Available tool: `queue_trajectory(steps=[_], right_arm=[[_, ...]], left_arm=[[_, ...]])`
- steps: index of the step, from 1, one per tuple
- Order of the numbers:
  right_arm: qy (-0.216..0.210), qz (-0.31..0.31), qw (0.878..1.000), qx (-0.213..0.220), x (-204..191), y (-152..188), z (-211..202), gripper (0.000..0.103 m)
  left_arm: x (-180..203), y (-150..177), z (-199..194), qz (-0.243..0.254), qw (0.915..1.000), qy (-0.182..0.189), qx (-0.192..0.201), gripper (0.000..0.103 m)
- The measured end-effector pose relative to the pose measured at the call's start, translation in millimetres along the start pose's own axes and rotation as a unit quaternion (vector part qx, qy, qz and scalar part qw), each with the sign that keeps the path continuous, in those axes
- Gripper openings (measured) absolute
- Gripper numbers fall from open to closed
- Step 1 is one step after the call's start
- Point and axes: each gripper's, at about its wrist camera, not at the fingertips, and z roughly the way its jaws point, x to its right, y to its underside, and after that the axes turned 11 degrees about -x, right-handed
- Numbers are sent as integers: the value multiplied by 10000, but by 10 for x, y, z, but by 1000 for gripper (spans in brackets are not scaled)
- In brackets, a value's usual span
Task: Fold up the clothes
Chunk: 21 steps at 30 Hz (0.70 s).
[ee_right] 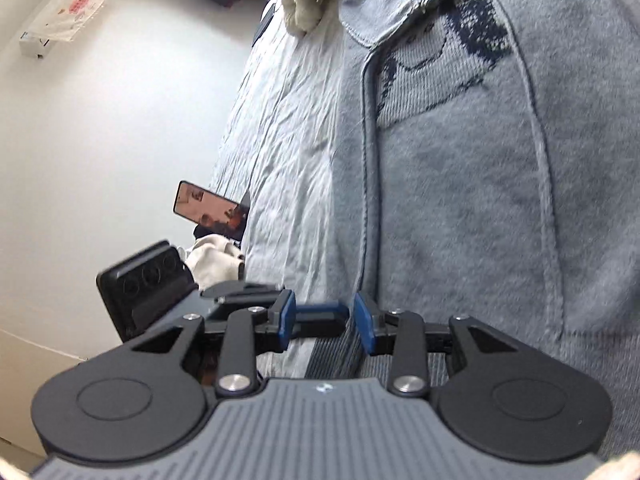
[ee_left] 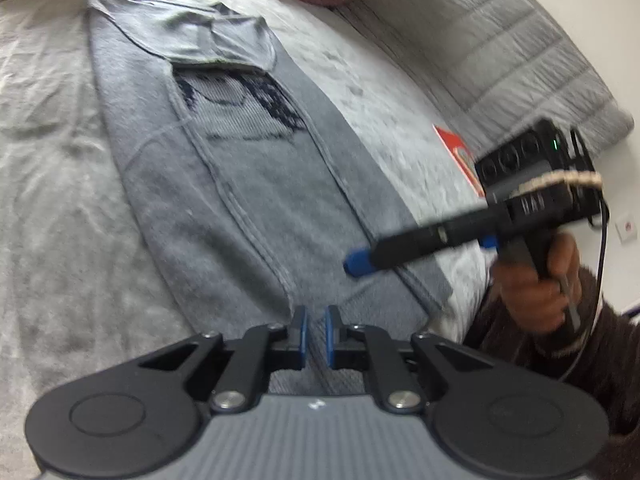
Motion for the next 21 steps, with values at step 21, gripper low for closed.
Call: queue_trajectory(steps=[21], right_arm=[[661,-300,9974,11,-195,-296,444,9]], left_arm=[[-23,193,-309,534,9982,2,291,9]])
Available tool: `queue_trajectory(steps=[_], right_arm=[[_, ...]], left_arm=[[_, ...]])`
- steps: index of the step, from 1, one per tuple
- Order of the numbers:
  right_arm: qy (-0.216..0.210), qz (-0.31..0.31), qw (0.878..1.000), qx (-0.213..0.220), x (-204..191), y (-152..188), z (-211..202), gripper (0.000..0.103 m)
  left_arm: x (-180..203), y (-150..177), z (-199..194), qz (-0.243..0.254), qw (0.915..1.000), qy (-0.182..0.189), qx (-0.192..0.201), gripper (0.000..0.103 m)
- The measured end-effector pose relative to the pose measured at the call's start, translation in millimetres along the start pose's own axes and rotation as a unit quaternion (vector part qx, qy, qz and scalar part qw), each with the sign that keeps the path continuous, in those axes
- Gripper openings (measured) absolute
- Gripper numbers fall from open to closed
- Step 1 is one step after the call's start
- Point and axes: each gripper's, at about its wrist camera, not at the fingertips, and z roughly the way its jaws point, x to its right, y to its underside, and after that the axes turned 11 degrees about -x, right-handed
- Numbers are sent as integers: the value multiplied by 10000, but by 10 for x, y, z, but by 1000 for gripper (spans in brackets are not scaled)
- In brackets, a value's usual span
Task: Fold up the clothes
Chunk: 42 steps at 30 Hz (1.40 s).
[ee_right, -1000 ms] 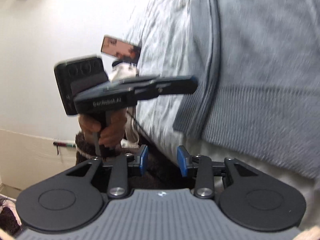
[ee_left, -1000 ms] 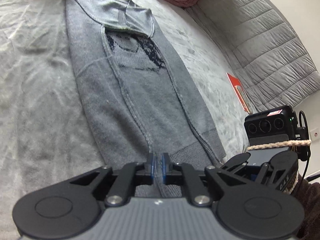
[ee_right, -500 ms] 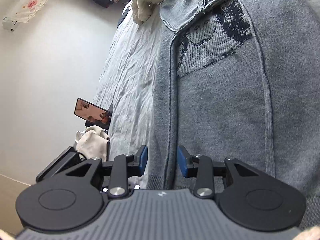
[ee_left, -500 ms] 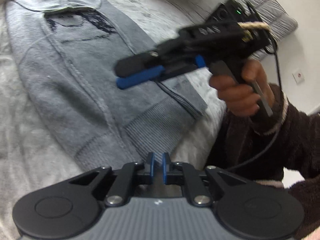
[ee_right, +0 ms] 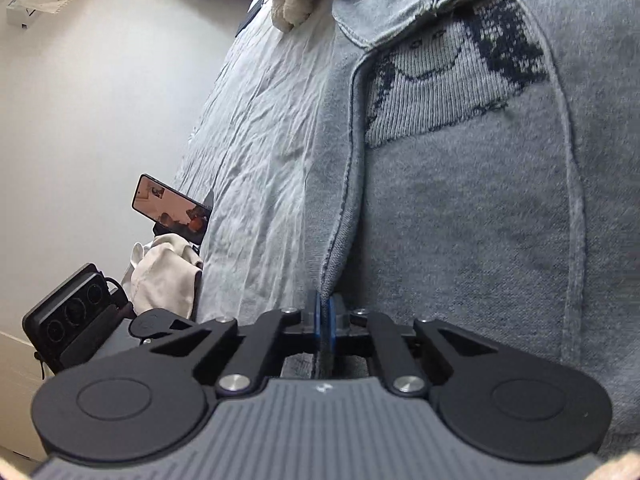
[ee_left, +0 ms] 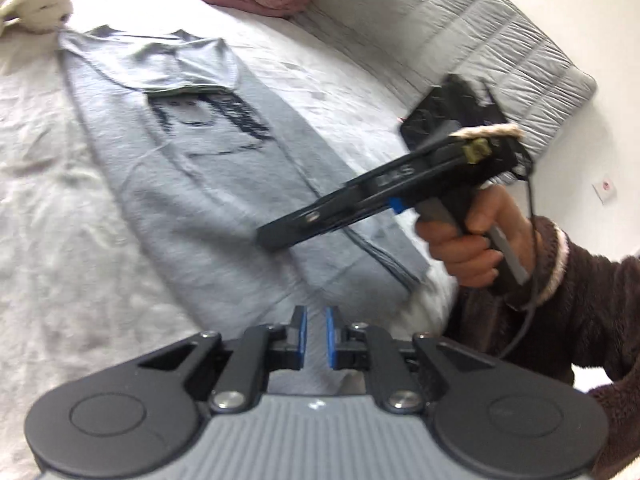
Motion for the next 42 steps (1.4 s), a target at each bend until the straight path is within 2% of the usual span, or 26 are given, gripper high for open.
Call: queue_trajectory(steps=[1,5,7,9,10,13,18,22,23,25,28,29,31,36,37,39,42], right_arm=[[39,76,10000,36,20,-7,-4,15],[-80,308,9994,-160,120,28,47,19],[-213,296,9989,-287,110,81,66,32],[-259,222,9987,-388,78,138,81,36],[-242,158,9987,-428,53,168,87,35],[-129,49,9980,-623,6,237,147,9],[-279,99,9959,-852,5,281,200,9],[-285,114,9947,-985,26,284,234,12],[-260,46,9952,-948,3,277,201,16],[-205,-90,9960,-867,-42,262,135,16],[77,-279,9988,-386,-73,208,-78,21],[215,-287,9992,-176,-55,185,-154,23],[632,-275,9970,360,12,139,-336,35],[1594,-101,9780,1339,292,51,-746,35],[1690,-27,9751,1432,389,47,-792,35],[1731,137,9737,1476,491,9,-739,35],[1473,228,9790,1393,560,48,-654,35]], left_arm=[[-19,2,1,-22,10000,-76,-32,9],[-72,-5,-1,-127,9994,-303,-82,9],[-97,-10,-33,-186,9993,-336,9,9],[-121,-11,-74,-228,9990,-354,138,9],[-128,-14,-91,-264,9987,-378,226,9],[-151,-67,-84,-406,9969,-451,508,10],[-198,-237,25,-595,9913,-646,981,10],[-296,-388,205,-781,9886,-777,1026,10],[-312,-418,267,-801,9893,-781,939,10],[-304,-462,362,-732,9918,-751,728,10],[-240,-507,462,-486,9960,-650,367,10],[-225,-520,429,-468,9968,-539,370,10],[-226,-517,338,-499,9957,-385,671,14],[-338,-573,293,-893,9831,-880,1335,17],[-359,-589,318,-944,9802,-1058,1379,20],[-404,-620,414,-1094,9783,-1287,1203,21],[-368,-611,488,-980,9832,-1125,1055,21]])
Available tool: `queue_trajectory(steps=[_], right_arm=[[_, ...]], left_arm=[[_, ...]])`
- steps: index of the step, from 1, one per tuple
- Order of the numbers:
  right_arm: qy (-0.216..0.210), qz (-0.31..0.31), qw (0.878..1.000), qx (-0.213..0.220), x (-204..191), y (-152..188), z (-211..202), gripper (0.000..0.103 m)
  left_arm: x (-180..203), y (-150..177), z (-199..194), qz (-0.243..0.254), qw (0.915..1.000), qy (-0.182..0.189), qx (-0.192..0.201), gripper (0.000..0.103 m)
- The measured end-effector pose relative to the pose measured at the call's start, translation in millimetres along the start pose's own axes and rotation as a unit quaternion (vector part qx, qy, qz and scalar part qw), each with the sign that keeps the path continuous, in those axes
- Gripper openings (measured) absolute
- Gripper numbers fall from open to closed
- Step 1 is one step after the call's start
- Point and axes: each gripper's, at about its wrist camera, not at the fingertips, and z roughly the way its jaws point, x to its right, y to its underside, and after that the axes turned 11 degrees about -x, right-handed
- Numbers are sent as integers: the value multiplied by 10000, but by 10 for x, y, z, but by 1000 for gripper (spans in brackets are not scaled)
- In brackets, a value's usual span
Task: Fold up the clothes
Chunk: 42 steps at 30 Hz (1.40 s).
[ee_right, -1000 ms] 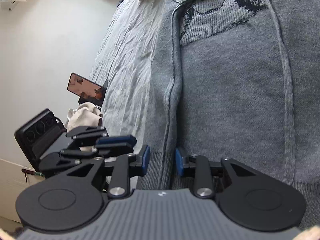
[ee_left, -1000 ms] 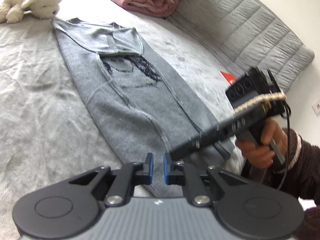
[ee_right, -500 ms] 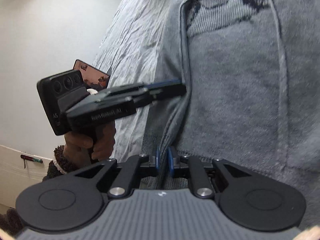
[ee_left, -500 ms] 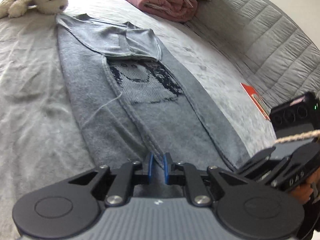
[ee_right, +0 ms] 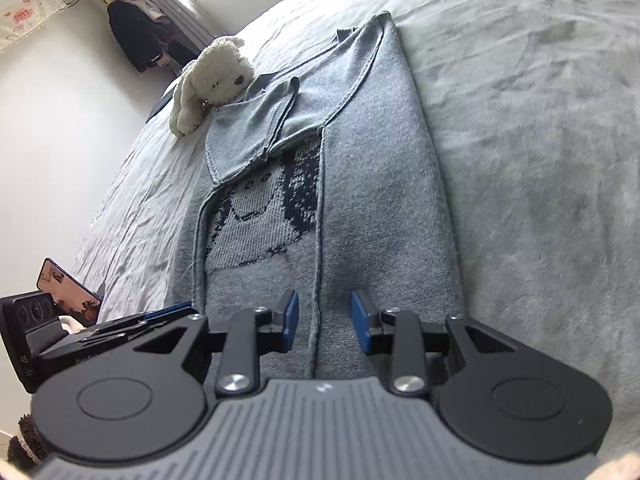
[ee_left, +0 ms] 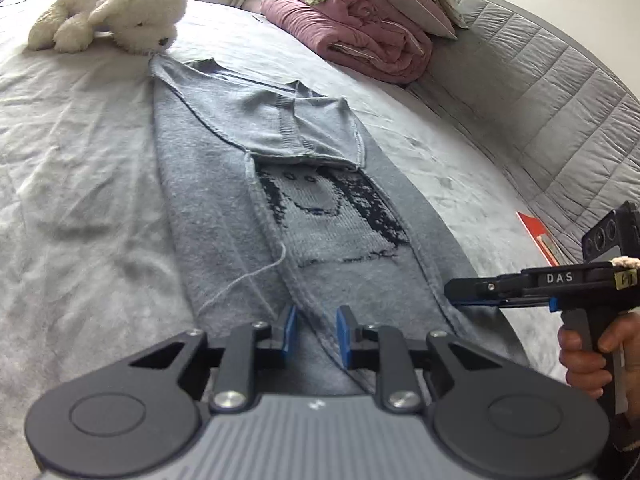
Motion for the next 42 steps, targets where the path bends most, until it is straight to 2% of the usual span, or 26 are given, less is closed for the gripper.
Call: queue_trajectory(steps=[3,8,10,13,17,18,21,23,26,30,35,42], right_arm=[[-277,-120,9993,-226,-65,32,-59,35],[-173,-62,9996,-191,-24,82,-119,34],[-333,-54,9989,-320,-24,109,-113,33],[-570,-45,9971,-510,-25,149,-106,35],[-572,-67,9978,-322,48,220,-287,35],[-560,34,9978,-344,97,239,-286,35],[-751,295,9949,-611,207,319,-225,35],[-891,249,9929,-744,151,356,-236,35],[-978,37,9921,-782,1,366,-280,40],[-909,-62,9938,-636,-162,203,-260,43],[-971,204,9944,-353,-217,-181,-121,43],[-539,405,9975,231,-177,-941,213,43]], left_arm=[[115,32,-50,268,9992,277,-88,25],[57,63,-43,78,9999,-51,-80,25],[114,115,-24,357,9993,-89,-118,25],[198,198,-109,482,9985,185,-190,26],[212,326,-276,455,9979,456,-44,26],[211,358,-274,453,9978,474,-125,26],[266,457,-151,689,9914,722,-846,26],[383,502,-191,1052,9881,702,-881,26],[425,445,-298,1116,9886,762,-660,29],[296,274,-348,799,9947,636,-102,34],[113,46,-264,512,9974,103,495,34],[-141,-244,-89,133,9939,-252,1062,34]])
